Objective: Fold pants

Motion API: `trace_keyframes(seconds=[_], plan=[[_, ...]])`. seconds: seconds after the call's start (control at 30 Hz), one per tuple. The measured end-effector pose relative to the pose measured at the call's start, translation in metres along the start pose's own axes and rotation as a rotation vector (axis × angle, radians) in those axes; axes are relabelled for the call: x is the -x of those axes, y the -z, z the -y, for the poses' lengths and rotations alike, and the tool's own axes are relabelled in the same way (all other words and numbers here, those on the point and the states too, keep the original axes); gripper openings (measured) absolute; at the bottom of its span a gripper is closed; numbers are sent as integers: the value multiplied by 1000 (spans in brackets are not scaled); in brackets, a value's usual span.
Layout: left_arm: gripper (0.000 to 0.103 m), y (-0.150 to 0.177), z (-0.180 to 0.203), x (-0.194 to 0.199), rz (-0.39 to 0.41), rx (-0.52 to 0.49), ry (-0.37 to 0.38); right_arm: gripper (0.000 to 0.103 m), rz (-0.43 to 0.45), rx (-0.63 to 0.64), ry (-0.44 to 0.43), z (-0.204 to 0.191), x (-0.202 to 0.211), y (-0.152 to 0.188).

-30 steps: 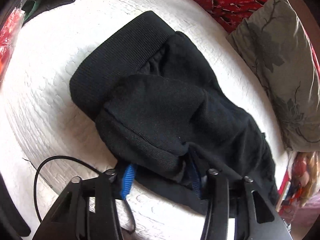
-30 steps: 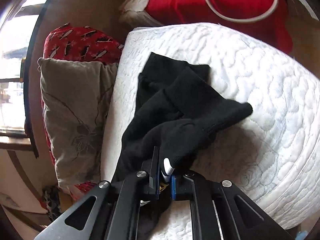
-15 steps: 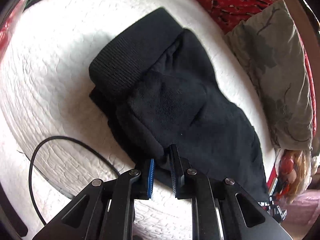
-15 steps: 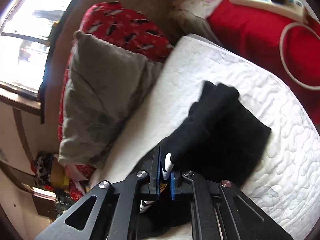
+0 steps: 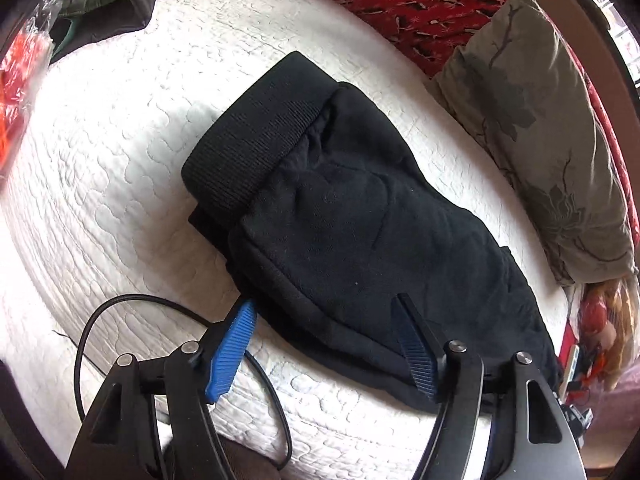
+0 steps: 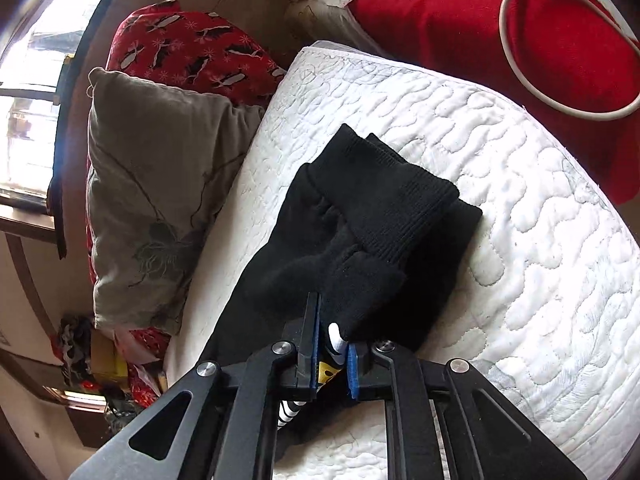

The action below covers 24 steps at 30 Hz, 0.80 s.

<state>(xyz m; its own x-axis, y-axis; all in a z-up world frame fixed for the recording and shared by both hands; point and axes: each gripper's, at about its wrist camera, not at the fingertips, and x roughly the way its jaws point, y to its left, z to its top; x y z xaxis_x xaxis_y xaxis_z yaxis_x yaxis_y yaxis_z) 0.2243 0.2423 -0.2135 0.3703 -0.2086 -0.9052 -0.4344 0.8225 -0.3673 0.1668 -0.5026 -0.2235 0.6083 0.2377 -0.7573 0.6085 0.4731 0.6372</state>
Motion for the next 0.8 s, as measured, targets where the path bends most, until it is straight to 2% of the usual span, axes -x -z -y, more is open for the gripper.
trace_keyframes(seconds=[0.03,0.07,0.13,0.2,0.23,0.27,0.33,0.37,0.43,0.5,0.53,0.6,0.63,0.67,0.73,0.8], plan=[[45,-1,2,-5,-20,3,3,13,1,-6,5,1,0,0],[17,-1,4,-11,-49,-2,6,13,3,-2,8,0,0,0],[17,-1,10,-20,-70,5,-5,9,22,40,-7,-9,8,0],[16,2,8,-17,-57,0,4,8,74,69,-122,-17,25,1],[15,6,5,-15,-55,-2,14,8,83,77,-144,-18,30,3],[15,9,3,-16,-58,-3,18,8,72,82,-129,-16,30,5],[15,13,-8,-19,-89,7,13,9,26,67,-26,-1,23,6],[15,12,-15,-20,-113,26,18,12,4,55,14,7,19,6],[16,15,-25,-15,-138,29,53,23,-24,24,33,18,18,9],[16,20,-28,6,-110,-35,53,24,-29,27,48,19,28,15],[18,21,-28,20,-78,-73,45,25,-48,60,70,15,35,19],[30,17,-31,53,8,-119,45,25,-83,164,171,-2,49,32],[46,10,-32,68,56,-126,42,25,-99,245,199,-18,55,40],[62,2,-31,77,95,-132,32,25,-106,328,186,-37,59,49],[75,-23,-23,89,178,-163,-16,26,-128,480,103,-88,56,66],[76,-49,-13,83,186,-191,-45,33,-182,589,-32,-144,33,85]])
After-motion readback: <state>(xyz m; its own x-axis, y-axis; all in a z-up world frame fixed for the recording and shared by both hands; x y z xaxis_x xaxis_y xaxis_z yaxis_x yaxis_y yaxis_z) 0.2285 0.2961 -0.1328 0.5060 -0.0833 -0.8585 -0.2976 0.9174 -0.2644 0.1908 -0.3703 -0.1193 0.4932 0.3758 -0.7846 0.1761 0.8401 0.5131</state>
